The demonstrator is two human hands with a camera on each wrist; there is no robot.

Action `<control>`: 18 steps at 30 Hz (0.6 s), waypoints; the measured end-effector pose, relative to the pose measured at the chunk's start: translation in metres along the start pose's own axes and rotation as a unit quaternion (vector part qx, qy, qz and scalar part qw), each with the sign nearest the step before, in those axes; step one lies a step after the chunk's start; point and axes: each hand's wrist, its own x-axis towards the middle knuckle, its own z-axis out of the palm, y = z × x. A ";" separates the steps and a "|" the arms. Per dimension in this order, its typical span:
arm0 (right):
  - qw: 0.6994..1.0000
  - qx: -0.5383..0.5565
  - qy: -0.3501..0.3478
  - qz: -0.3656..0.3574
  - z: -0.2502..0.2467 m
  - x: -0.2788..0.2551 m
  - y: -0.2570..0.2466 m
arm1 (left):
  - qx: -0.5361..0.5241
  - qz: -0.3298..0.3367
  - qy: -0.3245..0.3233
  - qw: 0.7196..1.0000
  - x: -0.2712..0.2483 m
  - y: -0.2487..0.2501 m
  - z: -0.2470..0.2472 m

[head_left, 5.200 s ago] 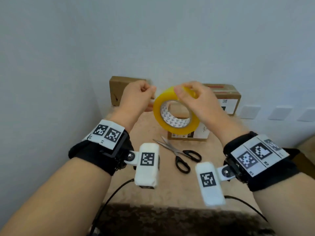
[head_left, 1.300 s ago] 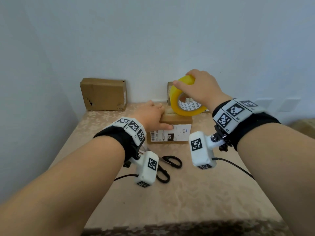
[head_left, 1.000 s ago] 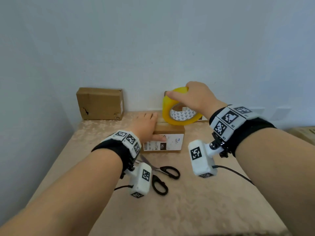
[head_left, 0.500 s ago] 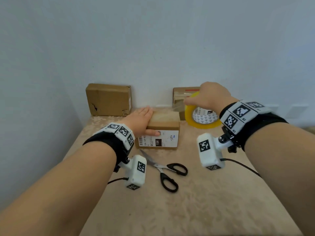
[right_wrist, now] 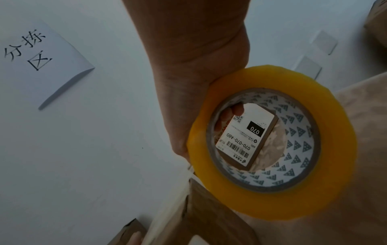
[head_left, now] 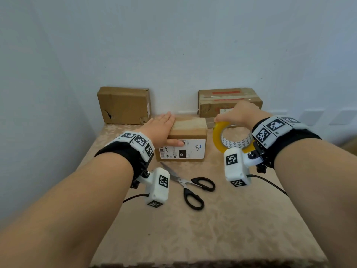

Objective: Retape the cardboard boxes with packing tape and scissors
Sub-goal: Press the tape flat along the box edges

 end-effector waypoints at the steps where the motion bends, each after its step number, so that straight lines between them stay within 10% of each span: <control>1: 1.000 0.003 -0.004 0.007 0.002 0.001 0.001 | -0.001 -0.001 0.000 1.000 0.000 0.000 0.000; 11: 0.998 -0.049 -0.017 -0.027 0.023 0.006 0.005 | 0.064 -0.035 -0.014 0.997 0.000 0.012 -0.006; 18: 0.996 -0.083 0.019 -0.042 0.033 0.002 0.003 | 0.023 0.071 -0.020 0.997 0.030 0.083 -0.007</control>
